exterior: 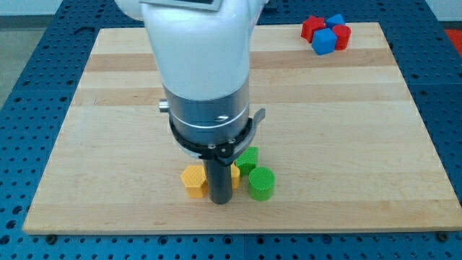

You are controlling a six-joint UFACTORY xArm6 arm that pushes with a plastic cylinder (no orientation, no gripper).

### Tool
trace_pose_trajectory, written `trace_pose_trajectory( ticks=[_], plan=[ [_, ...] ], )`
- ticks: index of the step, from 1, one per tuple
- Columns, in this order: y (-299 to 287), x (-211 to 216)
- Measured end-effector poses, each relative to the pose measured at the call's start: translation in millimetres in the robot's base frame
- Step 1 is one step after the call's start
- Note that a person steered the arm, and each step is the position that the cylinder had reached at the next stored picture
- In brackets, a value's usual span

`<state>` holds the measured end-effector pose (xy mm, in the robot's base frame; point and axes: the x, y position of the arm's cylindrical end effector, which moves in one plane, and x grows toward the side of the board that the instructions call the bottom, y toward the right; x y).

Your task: Place the green blocks to the top of the yellow heart

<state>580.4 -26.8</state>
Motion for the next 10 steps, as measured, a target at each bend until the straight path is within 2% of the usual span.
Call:
trace_pose_trajectory(
  ticks=[3,4,8,10],
  plan=[
    [116.7,32.2],
    [139.1,25.8],
    [32.6,-50.1],
    [13.6,-67.8]
  ],
)
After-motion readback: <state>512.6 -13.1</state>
